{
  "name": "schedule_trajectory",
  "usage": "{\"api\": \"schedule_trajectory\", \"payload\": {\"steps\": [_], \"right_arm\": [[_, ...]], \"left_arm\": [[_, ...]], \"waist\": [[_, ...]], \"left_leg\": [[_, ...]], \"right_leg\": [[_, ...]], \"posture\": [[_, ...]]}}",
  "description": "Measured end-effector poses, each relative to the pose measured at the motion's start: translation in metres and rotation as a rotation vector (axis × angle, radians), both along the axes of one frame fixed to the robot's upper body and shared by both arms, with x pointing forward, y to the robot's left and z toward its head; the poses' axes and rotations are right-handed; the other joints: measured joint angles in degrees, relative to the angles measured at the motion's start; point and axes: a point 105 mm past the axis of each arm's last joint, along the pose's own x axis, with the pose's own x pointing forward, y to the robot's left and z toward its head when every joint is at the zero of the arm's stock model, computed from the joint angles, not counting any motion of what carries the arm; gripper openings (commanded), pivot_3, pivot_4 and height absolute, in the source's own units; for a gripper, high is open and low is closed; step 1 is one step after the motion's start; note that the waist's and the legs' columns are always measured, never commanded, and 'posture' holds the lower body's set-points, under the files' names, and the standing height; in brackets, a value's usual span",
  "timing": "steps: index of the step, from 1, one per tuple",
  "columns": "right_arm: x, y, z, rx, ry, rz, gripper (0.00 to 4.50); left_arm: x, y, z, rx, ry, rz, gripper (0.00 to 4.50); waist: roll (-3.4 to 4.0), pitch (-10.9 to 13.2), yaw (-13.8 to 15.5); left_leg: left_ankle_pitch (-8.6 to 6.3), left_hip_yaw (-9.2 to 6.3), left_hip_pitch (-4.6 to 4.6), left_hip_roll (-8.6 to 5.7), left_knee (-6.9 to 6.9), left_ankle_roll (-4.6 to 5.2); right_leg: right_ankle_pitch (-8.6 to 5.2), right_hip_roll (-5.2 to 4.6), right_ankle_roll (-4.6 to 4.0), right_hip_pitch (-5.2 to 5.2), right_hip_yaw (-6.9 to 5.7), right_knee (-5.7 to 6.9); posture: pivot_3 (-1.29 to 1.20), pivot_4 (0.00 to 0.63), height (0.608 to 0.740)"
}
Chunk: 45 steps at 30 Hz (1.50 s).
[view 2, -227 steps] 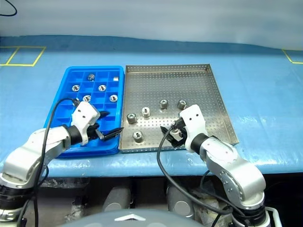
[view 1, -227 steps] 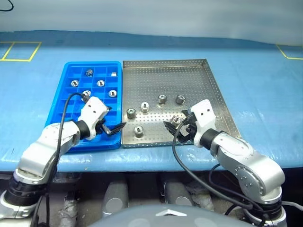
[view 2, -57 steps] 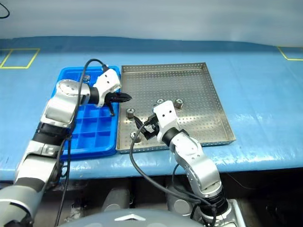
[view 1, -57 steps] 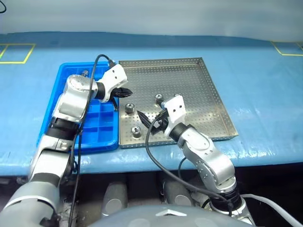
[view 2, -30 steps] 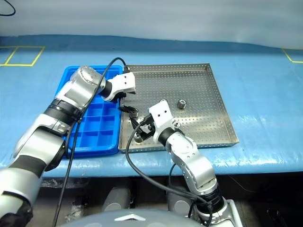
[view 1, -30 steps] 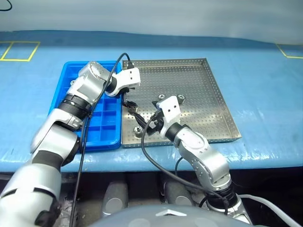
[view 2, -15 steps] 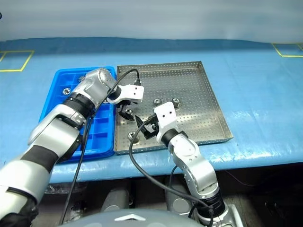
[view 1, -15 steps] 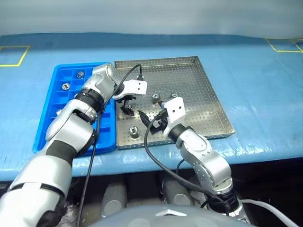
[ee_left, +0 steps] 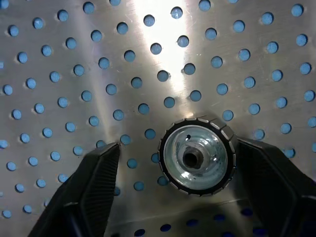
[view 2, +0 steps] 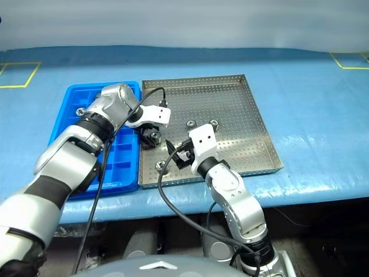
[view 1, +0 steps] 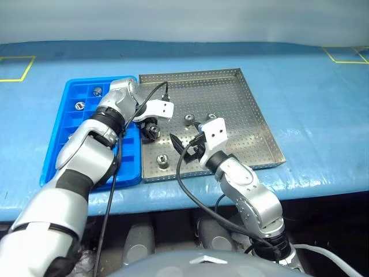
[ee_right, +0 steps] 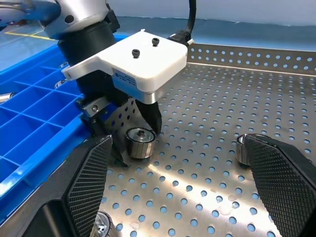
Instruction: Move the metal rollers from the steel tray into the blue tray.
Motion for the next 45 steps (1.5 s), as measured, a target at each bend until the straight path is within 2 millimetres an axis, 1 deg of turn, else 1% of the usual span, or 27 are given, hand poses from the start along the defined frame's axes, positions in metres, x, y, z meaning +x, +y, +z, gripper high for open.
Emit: {"api": "schedule_trajectory", "payload": {"steps": [2,3,7,10,13,16,19,22,25,27,28,29,30,33,36,39,43,45], "right_arm": [[0.0,0.0,0.0,0.0,0.0,0.002,4.5],[0.0,0.0,0.0,-0.001,0.0,0.003,4.5],[-0.001,0.001,0.0,-0.002,-0.001,0.012,4.5],[-0.001,0.001,0.0,-0.003,0.0,0.013,4.5],[-0.001,0.001,0.0,-0.007,0.0,0.018,4.5],[-0.001,0.001,-0.001,-0.011,0.004,0.021,4.5],[-0.001,0.001,-0.001,-0.013,0.006,0.021,4.5],[-0.002,0.002,0.0,-0.013,0.006,0.029,4.5],[-0.002,0.004,0.001,-0.011,0.005,0.045,4.5],[-0.003,0.008,0.003,-0.01,0.002,0.072,4.5],[-0.003,0.01,0.003,-0.013,0.001,0.09,4.5],[-0.004,0.011,0.004,-0.018,-0.001,0.102,4.5],[-0.004,0.014,0.004,-0.024,-0.001,0.124,4.5],[-0.005,0.021,0.004,-0.034,-0.001,0.175,4.5],[-0.006,0.029,0.004,-0.04,-0.001,0.222,4.5],[-0.007,0.035,0.001,-0.046,0.008,0.258,4.5],[-0.008,0.039,0.0,-0.047,0.016,0.283,4.5],[-0.008,0.039,0.0,-0.046,0.016,0.287,4.5]], "left_arm": [[0.004,-0.003,0.004,-0.046,-0.027,0.021,1.94],[0.006,-0.005,0.007,-0.078,-0.041,0.036,1.88],[0.012,-0.014,0.018,-0.221,-0.069,0.092,1.88],[0.016,-0.021,0.035,-0.325,-0.104,0.11,1.88],[0.017,-0.02,0.055,-0.428,-0.166,0.122,1.88],[0.013,-0.012,0.061,-0.524,-0.203,0.167,1.88],[0.008,0.001,0.063,-0.625,-0.275,0.264,1.88],[0.003,0.019,0.074,-0.73,-0.407,0.418,1.88],[-0.006,0.048,0.085,-0.805,-0.578,0.593,1.88],[-0.017,0.069,0.082,-0.802,-0.691,0.703,1.88],[-0.024,0.081,0.075,-0.792,-0.733,0.771,1.88],[-0.029,0.088,0.07,-0.793,-0.751,0.829,1.88],[-0.039,0.099,0.062,-0.79,-0.773,0.911,1.88],[-0.063,0.116,0.046,-0.773,-0.81,1.066,1.88],[-0.086,0.125,0.029,-0.75,-0.819,1.193,1.88],[-0.1,0.13,0.019,-0.709,-0.82,1.249,1.88],[-0.106,0.127,0.008,-0.705,-0.791,1.299,1.88],[-0.105,0.125,0.008,-0.706,-0.792,1.297,1.88]], "waist": [[-0.01,0.01,0.14],[-0.01,0.01,0.14],[-0.01,0.01,0.2],[0.0,0.01,0.15],[0.02,0.01,0.07],[0.04,0.01,0.06],[0.05,0.02,0.33],[0.05,0.02,0.83],[0.05,0.02,1.35],[0.05,0.01,1.75],[0.04,0.01,1.98],[0.04,0.01,2.37],[0.02,0.0,2.9],[0.01,0.0,4.34],[-0.07,-0.05,5.94],[-0.09,-0.06,7.26],[-0.11,-0.07,8.09],[-0.12,-0.08,8.13]], "left_leg": [[0.0,0.0,-0.01,0.0,0.06,0.0],[0.0,0.01,0.0,0.0,0.08,0.0],[0.0,0.01,-0.01,0.0,0.06,0.0],[0.0,0.0,-0.01,0.0,-0.01,0.0],[0.0,0.02,0.03,0.01,-0.08,0.0],[0.0,0.01,0.05,0.03,-0.08,0.0],[0.0,-0.01,0.03,0.06,-0.04,0.0],[0.01,-0.01,0.05,0.05,0.0,-0.02],[0.01,0.01,0.13,0.05,0.0,-0.02],[0.02,0.02,0.19,0.05,-0.01,-0.04],[0.03,0.02,0.23,0.04,-0.01,-0.05],[0.04,0.0,0.22,0.04,0.01,-0.08],[0.05,0.01,0.23,0.05,0.02,-0.09],[0.08,0.0,0.25,0.05,0.04,-0.13],[0.11,-0.03,0.27,0.04,0.06,-0.18],[0.17,-0.03,0.3,0.05,0.06,-0.24],[0.24,-0.02,0.32,0.04,0.07,-0.25],[0.24,-0.01,0.33,0.04,0.06,-0.26]], "right_leg": [[0.03,0.0,0.06,0.0,0.0,0.0],[0.04,0.0,0.07,0.02,0.01,0.0],[0.05,0.0,0.09,0.01,0.02,0.0],[0.05,0.0,0.06,-0.01,0.02,0.0],[0.05,0.0,0.02,-0.02,0.03,0.0],[0.1,0.0,-0.11,-0.02,0.03,0.05],[0.16,0.0,-0.23,-0.03,0.01,0.1],[0.18,-0.02,-0.25,-0.02,0.01,0.14],[0.18,-0.03,-0.26,0.01,0.02,0.19],[0.18,-0.03,-0.27,0.03,0.02,0.22],[0.18,-0.04,-0.28,0.05,0.02,0.26],[0.17,-0.04,-0.29,0.05,0.0,0.28],[0.17,-0.03,-0.28,0.05,-0.01,0.28],[0.16,-0.04,-0.27,0.06,-0.03,0.31],[0.11,-0.04,-0.19,0.1,-0.08,0.31],[0.03,-0.04,-0.14,0.12,-0.11,0.3],[-0.09,-0.05,-0.39,0.15,-0.11,0.29],[-0.09,-0.04,-0.42,0.14,-0.11,0.29]], "posture": [[-0.07,0.15,0.74],[-0.06,0.15,0.74],[-0.05,0.15,0.74],[-0.04,0.15,0.74],[-0.03,0.15,0.74],[-0.01,0.15,0.74],[0.0,0.15,0.74],[0.03,0.15,0.74],[0.08,0.15,0.74],[0.11,0.15,0.74],[0.14,0.15,0.74],[0.15,0.15,0.74],[0.16,0.15,0.74],[0.2,0.15,0.74],[0.23,0.15,0.74],[0.25,0.15,0.74],[0.25,0.15,0.74],[0.24,0.15,0.74]]}}
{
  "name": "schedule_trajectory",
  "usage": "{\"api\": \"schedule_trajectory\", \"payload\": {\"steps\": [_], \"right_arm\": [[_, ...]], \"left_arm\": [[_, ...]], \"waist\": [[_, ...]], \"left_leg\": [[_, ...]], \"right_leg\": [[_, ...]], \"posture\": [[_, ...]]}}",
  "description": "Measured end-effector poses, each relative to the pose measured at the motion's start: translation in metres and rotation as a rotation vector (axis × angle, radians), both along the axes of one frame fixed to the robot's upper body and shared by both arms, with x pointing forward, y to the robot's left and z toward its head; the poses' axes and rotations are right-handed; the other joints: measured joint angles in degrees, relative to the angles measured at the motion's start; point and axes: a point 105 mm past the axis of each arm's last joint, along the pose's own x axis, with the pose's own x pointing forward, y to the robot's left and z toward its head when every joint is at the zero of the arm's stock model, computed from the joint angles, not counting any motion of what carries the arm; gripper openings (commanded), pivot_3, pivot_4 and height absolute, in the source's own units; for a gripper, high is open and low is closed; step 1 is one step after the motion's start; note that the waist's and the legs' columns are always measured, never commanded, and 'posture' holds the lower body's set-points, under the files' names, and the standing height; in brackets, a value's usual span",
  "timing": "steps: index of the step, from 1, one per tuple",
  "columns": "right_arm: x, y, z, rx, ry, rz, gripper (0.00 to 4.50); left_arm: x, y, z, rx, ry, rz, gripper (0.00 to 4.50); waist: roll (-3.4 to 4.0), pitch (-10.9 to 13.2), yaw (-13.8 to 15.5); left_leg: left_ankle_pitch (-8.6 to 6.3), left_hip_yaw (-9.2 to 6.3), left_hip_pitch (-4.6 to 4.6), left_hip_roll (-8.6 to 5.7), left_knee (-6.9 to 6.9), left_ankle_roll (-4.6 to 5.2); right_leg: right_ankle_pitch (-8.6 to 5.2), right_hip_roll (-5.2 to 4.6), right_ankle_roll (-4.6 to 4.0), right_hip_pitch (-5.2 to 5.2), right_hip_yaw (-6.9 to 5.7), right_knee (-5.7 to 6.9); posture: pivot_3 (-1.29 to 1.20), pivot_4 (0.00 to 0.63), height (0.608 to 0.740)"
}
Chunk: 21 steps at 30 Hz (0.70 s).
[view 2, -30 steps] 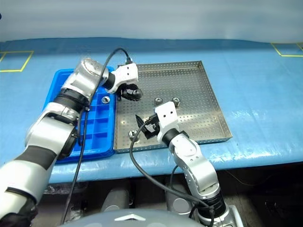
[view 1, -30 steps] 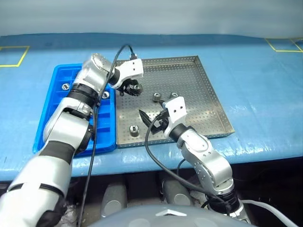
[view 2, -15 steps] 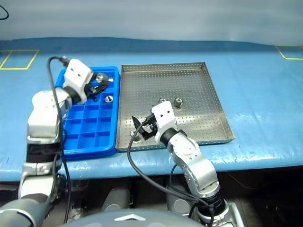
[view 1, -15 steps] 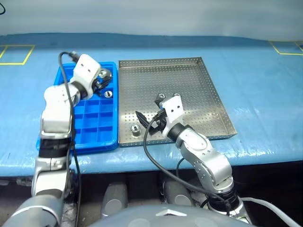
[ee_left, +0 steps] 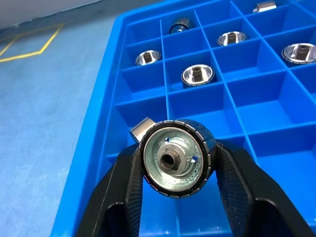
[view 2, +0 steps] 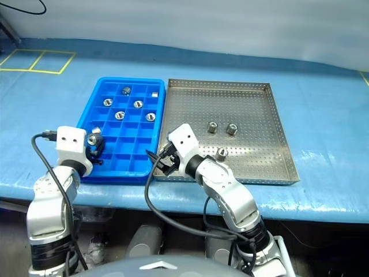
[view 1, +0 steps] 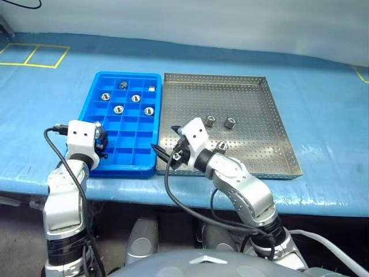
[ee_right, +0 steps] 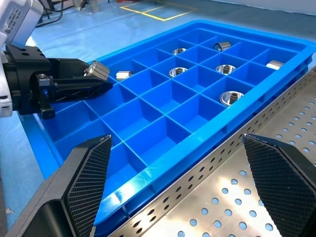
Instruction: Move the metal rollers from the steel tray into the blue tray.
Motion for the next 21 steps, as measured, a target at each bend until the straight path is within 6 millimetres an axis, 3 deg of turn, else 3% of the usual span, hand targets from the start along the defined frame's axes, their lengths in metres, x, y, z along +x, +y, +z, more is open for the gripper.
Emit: {"api": "schedule_trajectory", "payload": {"steps": [4,12,16,18,21], "right_arm": [[0.0,0.0,0.0,0.002,0.0,-0.001,4.5],[0.0,-0.004,-0.004,0.008,0.018,-0.04,4.5],[0.001,-0.006,-0.005,0.007,0.022,-0.06,4.5],[0.002,-0.007,-0.004,0.011,0.019,-0.066,4.5],[0.002,-0.007,-0.003,0.015,0.015,-0.074,4.5]], "left_arm": [[0.002,-0.003,0.0,0.017,0.018,-0.023,1.88],[0.006,-0.004,0.001,0.009,0.07,-0.035,4.47],[0.016,-0.015,0.019,-0.044,0.009,-0.098,4.47],[0.027,-0.038,0.044,-0.102,-0.073,-0.243,4.47],[0.031,-0.072,0.076,-0.055,-0.133,-0.525,4.47]], "waist": [[0.0,0.0,-0.34],[0.01,0.0,-0.86],[0.0,0.01,-0.82],[-0.01,0.01,-0.76],[0.0,0.01,-1.24]], "left_leg": [[0.0,0.01,0.0,0.02,-0.09,0.0],[0.0,0.01,-0.02,0.03,-0.16,0.0],[0.01,0.0,-0.04,0.03,-0.12,-0.02],[0.04,0.0,-0.06,0.02,-0.11,-0.08],[0.04,0.03,-0.06,0.02,-0.19,-0.08]], "right_leg": [[-0.02,0.01,-0.03,-0.05,0.0,0.0],[-0.03,0.01,-0.04,-0.08,-0.02,-0.04],[-0.03,0.0,-0.05,-0.07,-0.04,-0.04],[-0.02,0.0,-0.04,-0.06,-0.05,-0.1],[-0.02,0.0,-0.04,-0.06,-0.04,-0.2]], "posture": [[0.22,0.15,0.74],[0.17,0.15,0.74],[0.15,0.15,0.74],[0.14,0.15,0.74],[0.13,0.15,0.74]]}}
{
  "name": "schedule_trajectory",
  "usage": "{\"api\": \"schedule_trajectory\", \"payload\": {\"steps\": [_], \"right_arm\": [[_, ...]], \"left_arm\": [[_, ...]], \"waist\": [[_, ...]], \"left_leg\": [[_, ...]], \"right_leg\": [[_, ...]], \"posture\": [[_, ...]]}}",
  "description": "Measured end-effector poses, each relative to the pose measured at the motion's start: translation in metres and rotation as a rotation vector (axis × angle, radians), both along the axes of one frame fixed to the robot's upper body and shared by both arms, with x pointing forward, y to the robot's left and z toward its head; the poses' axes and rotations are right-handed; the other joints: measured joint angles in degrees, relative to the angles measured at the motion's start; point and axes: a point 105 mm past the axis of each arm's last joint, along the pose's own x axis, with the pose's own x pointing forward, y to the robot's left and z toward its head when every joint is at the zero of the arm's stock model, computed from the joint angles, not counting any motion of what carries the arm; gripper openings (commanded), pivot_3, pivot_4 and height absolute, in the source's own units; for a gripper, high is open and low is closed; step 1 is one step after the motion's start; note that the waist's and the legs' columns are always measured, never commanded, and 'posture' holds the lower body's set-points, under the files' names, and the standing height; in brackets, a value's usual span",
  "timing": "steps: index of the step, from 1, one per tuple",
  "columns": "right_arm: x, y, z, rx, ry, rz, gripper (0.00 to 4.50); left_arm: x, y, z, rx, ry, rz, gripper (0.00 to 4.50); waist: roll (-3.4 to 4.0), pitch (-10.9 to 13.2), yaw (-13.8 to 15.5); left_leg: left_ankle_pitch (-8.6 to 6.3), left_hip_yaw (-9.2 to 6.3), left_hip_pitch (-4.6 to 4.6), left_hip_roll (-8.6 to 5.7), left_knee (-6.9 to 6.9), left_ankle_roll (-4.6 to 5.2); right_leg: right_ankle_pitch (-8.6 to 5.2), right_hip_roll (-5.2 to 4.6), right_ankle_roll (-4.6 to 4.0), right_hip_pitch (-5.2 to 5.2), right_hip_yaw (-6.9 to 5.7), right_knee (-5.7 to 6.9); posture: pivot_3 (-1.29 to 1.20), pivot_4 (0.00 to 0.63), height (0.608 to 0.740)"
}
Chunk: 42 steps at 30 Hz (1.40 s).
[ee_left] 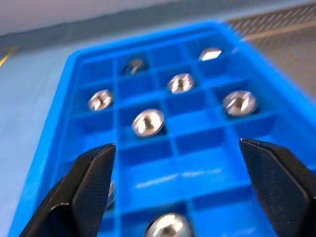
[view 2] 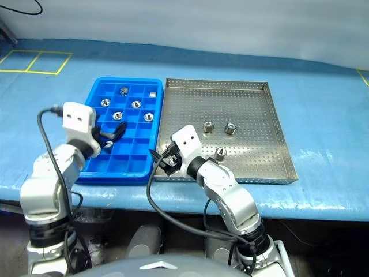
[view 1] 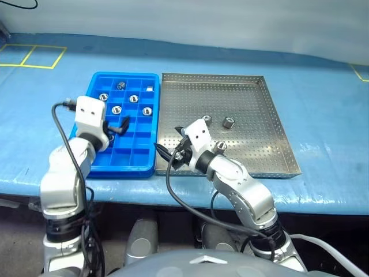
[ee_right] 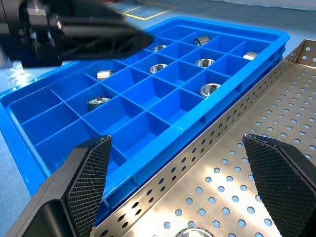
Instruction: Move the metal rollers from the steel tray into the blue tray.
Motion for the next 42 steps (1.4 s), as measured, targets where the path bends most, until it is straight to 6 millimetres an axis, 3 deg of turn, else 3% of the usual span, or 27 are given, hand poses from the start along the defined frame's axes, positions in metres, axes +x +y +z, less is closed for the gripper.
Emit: {"api": "schedule_trajectory", "payload": {"steps": [2,5,11,19,25,35,38,42], "right_arm": [[0.001,-0.007,0.001,-0.003,-0.007,-0.025,4.5],[0.0,-0.022,-0.001,-0.025,-0.01,-0.067,4.5],[-0.013,-0.056,-0.019,-0.11,0.031,-0.136,4.5],[-0.028,-0.072,-0.032,-0.157,0.074,-0.162,4.5],[-0.032,-0.067,-0.033,-0.137,0.081,-0.175,4.5],[-0.032,-0.06,-0.03,-0.115,0.074,-0.189,4.5],[-0.031,-0.06,-0.029,-0.11,0.071,-0.198,4.5],[-0.03,-0.059,-0.027,-0.101,0.061,-0.209,4.5]], "left_arm": [[-0.001,-0.023,0.009,0.105,0.0,-0.215,4.47],[-0.005,-0.04,-0.003,0.266,0.089,-0.462,4.47],[-0.006,-0.051,-0.027,0.426,0.272,-0.791,4.47],[0.002,-0.066,-0.052,0.524,0.403,-0.993,4.47],[0.004,-0.074,-0.067,0.669,0.482,-1.12,4.47],[-0.002,-0.071,-0.084,0.893,0.586,-1.265,4.47],[-0.005,-0.07,-0.091,0.958,0.611,-1.297,3.87],[-0.003,-0.071,-0.096,0.991,0.624,-1.297,2.57]], "waist": [[0.01,0.0,-0.37],[0.03,0.01,-1.02],[0.08,0.04,-2.27],[0.08,0.05,-3.99],[0.08,0.05,-5.33],[0.08,0.05,-6.56],[0.08,0.05,-6.67],[0.08,0.05,-6.67]], "left_leg": [[0.0,0.0,-0.02,0.0,-0.09,0.0],[-0.01,0.02,-0.03,0.0,-0.24,0.01],[-0.07,0.01,-0.14,0.0,-0.31,0.12],[-0.09,0.03,-0.14,0.05,-0.16,0.16],[-0.11,0.06,-0.18,0.03,-0.05,0.18],[-0.12,0.06,-0.18,0.03,-0.04,0.21],[-0.13,0.07,-0.18,0.03,-0.03,0.22],[-0.13,0.06,-0.2,0.03,-0.01,0.22]], "right_leg": [[0.0,0.0,0.0,-0.01,0.0,-0.07],[0.0,0.0,0.0,-0.03,0.01,-0.23],[-0.04,0.0,-0.04,-0.08,0.0,-0.35],[-0.04,0.07,-0.02,-0.07,0.03,-0.29],[-0.02,0.07,0.02,-0.07,0.12,-0.27],[-0.02,0.08,0.02,-0.09,0.17,-0.22],[-0.02,0.08,0.03,-0.09,0.17,-0.21],[-0.02,0.09,0.03,-0.09,0.17,-0.21]], "posture": [[0.11,0.15,0.74],[0.09,0.15,0.74],[0.03,0.15,0.74],[-0.04,0.15,0.74],[-0.07,0.15,0.74],[-0.1,0.15,0.74],[-0.1,0.15,0.74],[-0.11,0.15,0.74]]}}
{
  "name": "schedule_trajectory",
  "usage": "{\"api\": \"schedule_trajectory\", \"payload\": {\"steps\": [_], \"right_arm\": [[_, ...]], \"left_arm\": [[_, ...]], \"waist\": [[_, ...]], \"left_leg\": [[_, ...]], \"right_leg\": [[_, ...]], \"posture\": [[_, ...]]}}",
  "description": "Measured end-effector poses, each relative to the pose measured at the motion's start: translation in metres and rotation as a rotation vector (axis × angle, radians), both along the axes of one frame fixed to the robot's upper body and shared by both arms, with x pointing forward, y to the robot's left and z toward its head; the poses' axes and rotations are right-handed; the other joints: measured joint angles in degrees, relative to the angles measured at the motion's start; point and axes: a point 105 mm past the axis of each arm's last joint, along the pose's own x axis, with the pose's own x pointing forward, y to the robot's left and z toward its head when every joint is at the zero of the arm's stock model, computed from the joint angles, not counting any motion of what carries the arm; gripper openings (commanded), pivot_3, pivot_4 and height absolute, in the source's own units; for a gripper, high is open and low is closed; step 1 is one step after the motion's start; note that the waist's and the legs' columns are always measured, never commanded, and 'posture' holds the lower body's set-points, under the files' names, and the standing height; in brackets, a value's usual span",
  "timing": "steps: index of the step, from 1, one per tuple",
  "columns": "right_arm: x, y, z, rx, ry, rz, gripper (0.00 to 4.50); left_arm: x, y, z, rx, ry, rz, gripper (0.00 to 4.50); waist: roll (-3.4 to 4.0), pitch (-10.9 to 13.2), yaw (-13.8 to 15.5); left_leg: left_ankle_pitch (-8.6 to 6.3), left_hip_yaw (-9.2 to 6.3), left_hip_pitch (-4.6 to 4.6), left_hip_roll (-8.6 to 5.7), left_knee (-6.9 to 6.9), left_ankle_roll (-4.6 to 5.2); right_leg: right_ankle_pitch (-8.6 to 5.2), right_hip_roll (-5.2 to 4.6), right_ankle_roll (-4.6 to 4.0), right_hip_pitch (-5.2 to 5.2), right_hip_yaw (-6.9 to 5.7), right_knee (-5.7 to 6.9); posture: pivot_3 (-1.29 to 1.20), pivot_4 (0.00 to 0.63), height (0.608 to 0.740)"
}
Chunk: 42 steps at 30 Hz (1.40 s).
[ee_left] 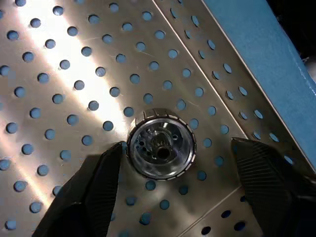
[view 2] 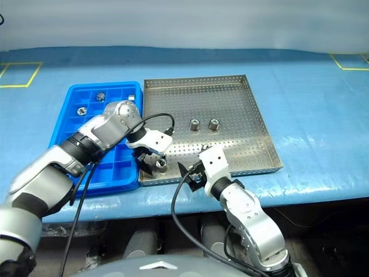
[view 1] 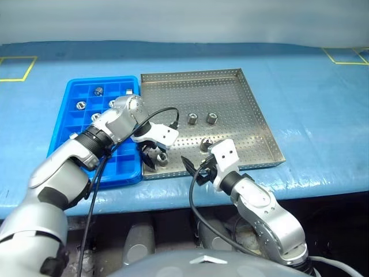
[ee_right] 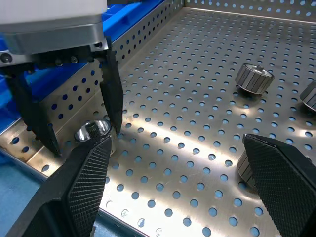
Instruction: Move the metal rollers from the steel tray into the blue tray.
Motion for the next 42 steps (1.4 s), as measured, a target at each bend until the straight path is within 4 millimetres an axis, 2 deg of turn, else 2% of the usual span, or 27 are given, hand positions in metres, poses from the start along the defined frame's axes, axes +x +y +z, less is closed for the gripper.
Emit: {"api": "schedule_trajectory", "payload": {"steps": [3,8,16,19,22,26,30,34,37,40,42], "right_arm": [[0.001,0.001,0.002,0.005,-0.008,-0.004,4.5],[0.001,0.001,0.002,0.007,-0.014,-0.008,4.5],[0.002,0.002,0.004,0.006,-0.021,0.002,4.5],[0.002,0.004,0.004,-0.003,-0.025,0.022,4.5],[0.005,0.008,0.006,-0.011,-0.035,0.057,4.5],[0.01,0.018,0.007,-0.028,-0.05,0.127,4.5],[0.014,0.033,0.007,-0.036,-0.053,0.217,4.5],[0.017,0.052,0.009,-0.045,-0.084,0.331,4.5],[0.018,0.067,0.007,-0.028,-0.099,0.398,4.5],[0.015,0.079,0.007,-0.02,-0.121,0.469,4.5],[0.014,0.082,0.005,-0.029,-0.126,0.489,4.5]], "left_arm": [[0.0,-0.006,-0.002,-0.002,-0.004,-0.014,1.71],[0.006,-0.013,0.003,-0.055,-0.032,0.011,1.71],[0.032,-0.013,0.041,-0.369,-0.2,0.272,1.71],[0.037,0.003,0.05,-0.491,-0.279,0.441,1.71],[0.038,0.028,0.057,-0.578,-0.388,0.66,1.71],[0.029,0.063,0.058,-0.663,-0.531,0.955,1.71],[0.013,0.095,0.061,-0.738,-0.692,1.26,1.71],[-0.011,0.129,0.061,-0.741,-0.87,1.507,1.71],[-0.028,0.141,0.052,-0.752,-0.923,1.686,1.71],[-0.045,0.154,0.044,-0.707,-0.988,1.793,1.71],[-0.054,0.155,0.037,-0.683,-0.992,1.836,1.71]], "waist": [[0.0,0.0,-0.06],[0.0,0.0,-0.4],[0.01,0.0,-0.49],[0.03,0.02,-0.53],[0.05,0.03,-0.04],[0.05,0.03,1.36],[0.03,0.02,3.7],[0.0,0.01,5.66],[-0.06,-0.03,7.49],[-0.08,-0.05,8.78],[-0.1,-0.05,9.7]], "left_leg": [[0.0,0.0,0.0,-0.01,0.01,0.01],[-0.01,-0.01,-0.01,0.0,0.02,0.01],[-0.01,-0.02,0.04,0.02,-0.01,0.02],[-0.02,-0.03,0.05,0.06,-0.03,0.03],[-0.02,-0.05,0.09,0.07,-0.02,0.03],[-0.01,-0.04,0.11,0.06,-0.01,0.02],[-0.01,-0.06,0.1,0.04,0.05,0.02],[0.0,-0.05,0.18,0.02,0.05,0.0],[0.0,-0.06,0.17,0.02,0.07,-0.01],[0.01,-0.05,0.18,0.01,0.06,-0.02],[0.01,-0.06,0.18,0.0,0.06,-0.02]], "right_leg": [[0.0,0.0,0.01,0.0,0.0,0.0],[0.0,0.0,0.01,0.0,0.0,0.02],[0.11,0.02,0.2,-0.01,0.0,0.08],[0.17,0.02,0.31,-0.01,-0.01,0.11],[0.17,0.03,0.31,-0.01,-0.03,0.16],[0.18,0.0,0.31,0.02,-0.05,0.18],[0.21,-0.02,0.34,0.05,-0.1,0.14],[0.22,-0.05,0.34,0.14,-0.11,0.09],[0.23,-0.06,0.34,0.17,-0.14,0.03],[0.21,-0.08,0.28,0.2,-0.16,0.0],[0.16,-0.09,0.18,0.23,-0.16,-0.05]], "posture": [[-0.11,0.15,0.74],[-0.1,0.15,0.74],[-0.06,0.15,0.74],[-0.01,0.15,0.74],[0.04,0.15,0.74],[0.13,0.15,0.74],[0.2,0.15,0.74],[0.27,0.15,0.74],[0.31,0.15,0.74],[0.33,0.15,0.74],[0.34,0.15,0.74]]}}
